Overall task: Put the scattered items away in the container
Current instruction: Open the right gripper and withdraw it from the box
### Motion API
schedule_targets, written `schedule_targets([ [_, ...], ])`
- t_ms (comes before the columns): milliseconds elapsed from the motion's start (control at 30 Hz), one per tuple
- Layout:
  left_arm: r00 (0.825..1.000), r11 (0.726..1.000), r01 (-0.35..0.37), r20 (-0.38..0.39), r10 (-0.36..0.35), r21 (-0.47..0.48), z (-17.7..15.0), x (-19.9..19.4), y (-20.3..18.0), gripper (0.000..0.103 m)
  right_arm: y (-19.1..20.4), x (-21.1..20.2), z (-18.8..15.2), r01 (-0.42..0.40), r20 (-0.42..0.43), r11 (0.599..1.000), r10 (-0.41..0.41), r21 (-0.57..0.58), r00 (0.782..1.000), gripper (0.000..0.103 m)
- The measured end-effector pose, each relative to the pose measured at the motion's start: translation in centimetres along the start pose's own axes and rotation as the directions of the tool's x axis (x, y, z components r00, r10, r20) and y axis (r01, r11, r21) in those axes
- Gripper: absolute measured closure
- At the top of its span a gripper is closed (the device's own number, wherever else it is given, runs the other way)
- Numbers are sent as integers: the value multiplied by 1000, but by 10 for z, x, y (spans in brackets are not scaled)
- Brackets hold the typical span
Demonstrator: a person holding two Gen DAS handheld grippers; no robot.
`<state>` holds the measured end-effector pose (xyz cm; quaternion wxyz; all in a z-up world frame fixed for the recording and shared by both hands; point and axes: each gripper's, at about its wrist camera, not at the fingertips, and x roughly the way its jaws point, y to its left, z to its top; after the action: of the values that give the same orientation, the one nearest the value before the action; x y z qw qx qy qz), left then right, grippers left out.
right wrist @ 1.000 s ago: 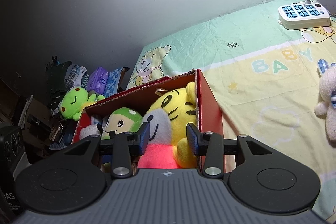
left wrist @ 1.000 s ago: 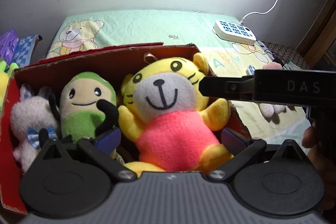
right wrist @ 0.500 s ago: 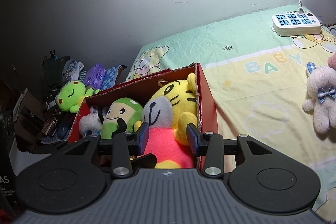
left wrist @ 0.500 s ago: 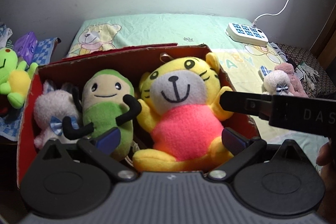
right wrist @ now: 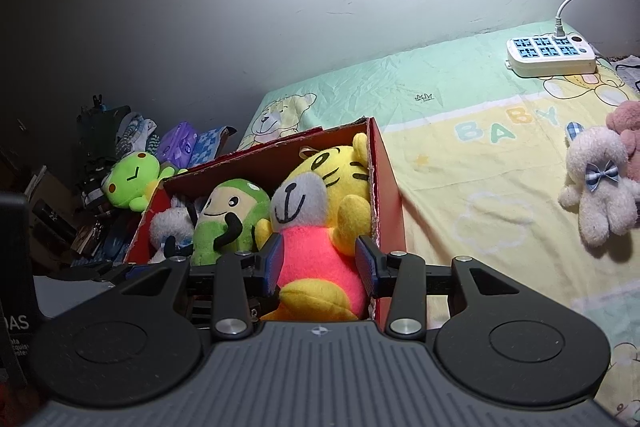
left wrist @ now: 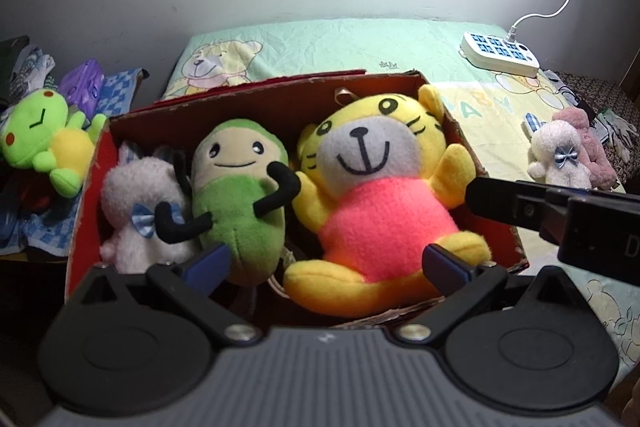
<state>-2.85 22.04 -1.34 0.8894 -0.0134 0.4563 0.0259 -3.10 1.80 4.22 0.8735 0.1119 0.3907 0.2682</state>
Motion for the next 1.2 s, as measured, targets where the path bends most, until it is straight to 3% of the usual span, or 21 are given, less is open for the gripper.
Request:
schedule_targets([
  [300,997,997,-72,25,72,7,-6,-7,-8,1,-8,-9,-9,-2,20,1000,1,27,1000,60],
  [567,990,991,-136,18,136,-6,-6,-8,-16,1,-15,-14,-10,-49,13,999,48,23,999,60],
  [1200,947,944,-322,-4,323,-74,6,-21,-59,1,-57,-28,5,-114,-56,992,110,-59,992,60],
])
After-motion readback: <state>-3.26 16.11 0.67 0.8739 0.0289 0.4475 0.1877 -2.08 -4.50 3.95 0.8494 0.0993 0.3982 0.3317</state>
